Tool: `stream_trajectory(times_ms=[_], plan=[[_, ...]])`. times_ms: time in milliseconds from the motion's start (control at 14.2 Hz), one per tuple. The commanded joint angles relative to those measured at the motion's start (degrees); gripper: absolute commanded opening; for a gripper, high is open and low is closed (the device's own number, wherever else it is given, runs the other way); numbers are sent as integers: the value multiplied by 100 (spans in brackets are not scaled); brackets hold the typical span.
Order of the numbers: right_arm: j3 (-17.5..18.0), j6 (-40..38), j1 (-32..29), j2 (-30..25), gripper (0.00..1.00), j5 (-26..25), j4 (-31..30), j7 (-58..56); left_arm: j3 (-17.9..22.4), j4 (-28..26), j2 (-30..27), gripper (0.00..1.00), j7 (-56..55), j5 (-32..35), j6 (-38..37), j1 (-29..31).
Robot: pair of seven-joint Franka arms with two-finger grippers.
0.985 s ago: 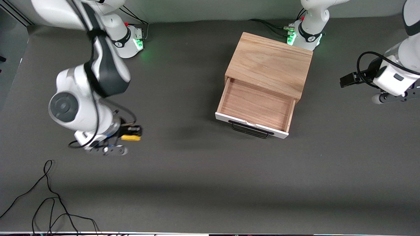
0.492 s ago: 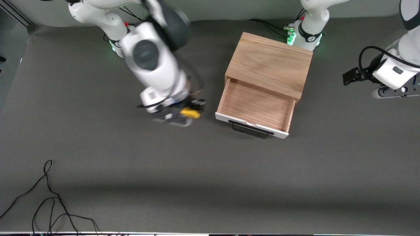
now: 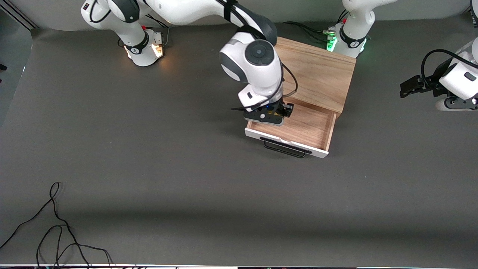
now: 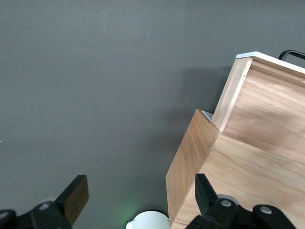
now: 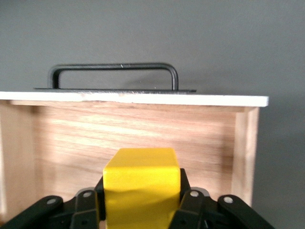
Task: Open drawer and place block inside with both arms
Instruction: 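Carry the yellow cube with the right gripper over the open drawer, then lower the cube into the drawer and open the right gripper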
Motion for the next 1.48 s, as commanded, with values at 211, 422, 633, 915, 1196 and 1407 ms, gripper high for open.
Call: stream_trajectory(times_ms=[211, 422, 633, 915, 1196, 1407], plan=[[-71, -35, 170, 435, 33, 62, 304, 525, 1694, 167, 34, 100, 91, -34, 26, -1849], [-71, 34, 266, 549, 43, 62, 304, 631, 1589, 194, 130, 100, 4, 19, 96, -1814], [-62, 158, 267, 611, 53, 62, 304, 772, 1527, 238, 192, 100, -32, 19, 96, -1805], [-71, 149, 337, 602, 100, 45, 304, 825, 1571, 238, 70, 100, 12, 19, -158, -1796], [-106, -34, 329, 401, 100, 54, 313, 957, 1562, 440, 61, 100, -6, -60, -264, -1752], [-150, -473, 223, -29, 100, 36, 313, 861, 1553, 501, 200, 100, 21, -51, -28, -1752]])
